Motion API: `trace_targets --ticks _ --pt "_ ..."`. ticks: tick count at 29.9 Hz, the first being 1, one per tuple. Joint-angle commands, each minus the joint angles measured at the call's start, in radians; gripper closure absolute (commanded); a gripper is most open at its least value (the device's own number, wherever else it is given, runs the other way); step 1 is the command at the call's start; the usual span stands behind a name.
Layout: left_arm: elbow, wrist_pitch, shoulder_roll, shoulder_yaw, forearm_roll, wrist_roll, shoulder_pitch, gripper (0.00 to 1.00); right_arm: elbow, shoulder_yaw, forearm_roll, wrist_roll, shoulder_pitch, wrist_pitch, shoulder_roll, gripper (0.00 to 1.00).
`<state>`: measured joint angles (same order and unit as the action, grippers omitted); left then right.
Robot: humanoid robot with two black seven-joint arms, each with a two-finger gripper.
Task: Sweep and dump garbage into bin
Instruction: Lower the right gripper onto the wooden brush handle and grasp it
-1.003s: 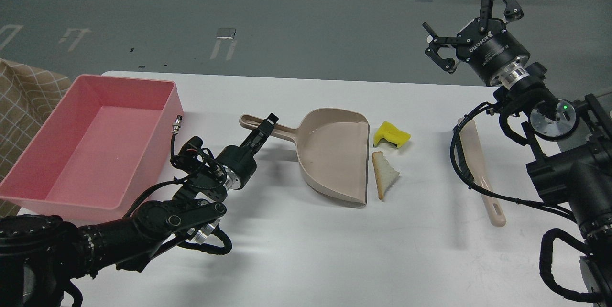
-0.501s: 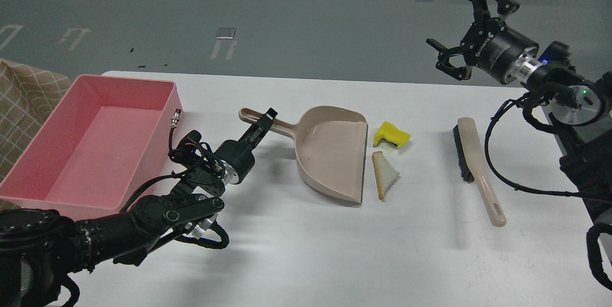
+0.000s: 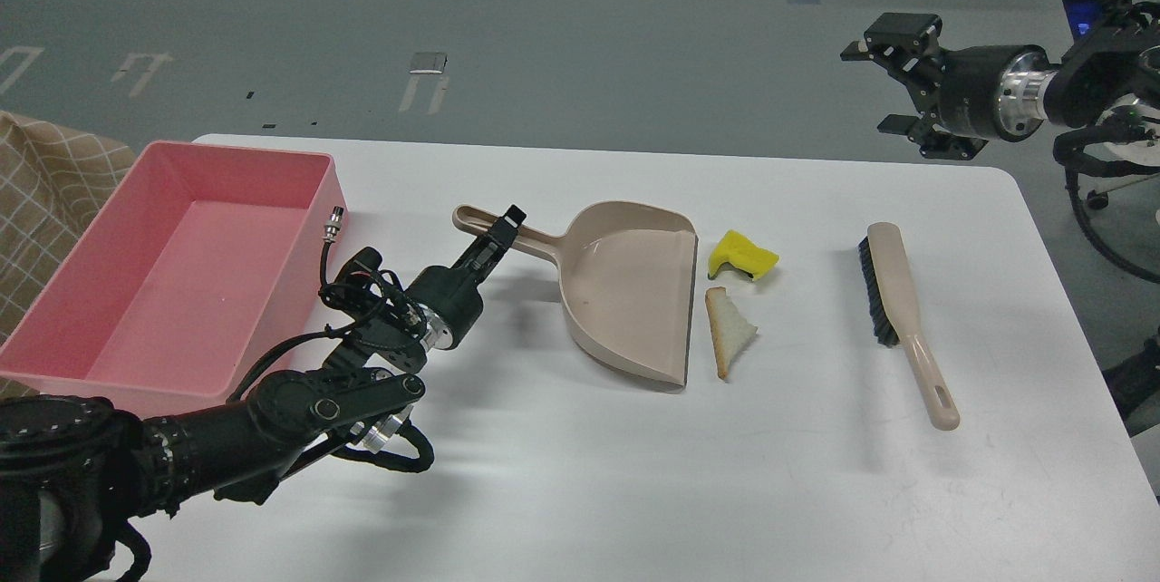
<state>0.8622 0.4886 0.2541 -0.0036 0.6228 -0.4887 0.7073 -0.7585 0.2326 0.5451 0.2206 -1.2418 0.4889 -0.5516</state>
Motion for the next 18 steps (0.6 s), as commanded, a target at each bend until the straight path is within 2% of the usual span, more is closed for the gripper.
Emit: trace_targets --ticks 1,3,7,11,18 --pt "0.000 0.000 0.000 0.001 0.000 0.000 0.000 1.00 -0.062 -0.029 0.119 -0.001 0.002 0.000 -0.048 0.00" --pt "0.000 0.000 0.000 0.001 0.000 0.000 0.000 1.00 -0.119 -0.030 0.162 -0.001 0.010 0.000 -0.082 0.00" --pt "0.000 0.000 0.004 0.001 0.000 0.000 0.001 1.00 -0.351 -0.065 0.288 -0.001 0.056 0.000 -0.212 0.00" --pt "0.000 0.000 0.004 0.001 0.000 0.000 0.001 1.00 -0.494 -0.090 0.357 0.002 0.123 0.000 -0.304 0.00" --pt "0.000 0.000 0.002 0.001 0.000 0.000 0.011 1.00 -0.578 -0.095 0.412 0.002 0.238 0.000 -0.379 0.00"
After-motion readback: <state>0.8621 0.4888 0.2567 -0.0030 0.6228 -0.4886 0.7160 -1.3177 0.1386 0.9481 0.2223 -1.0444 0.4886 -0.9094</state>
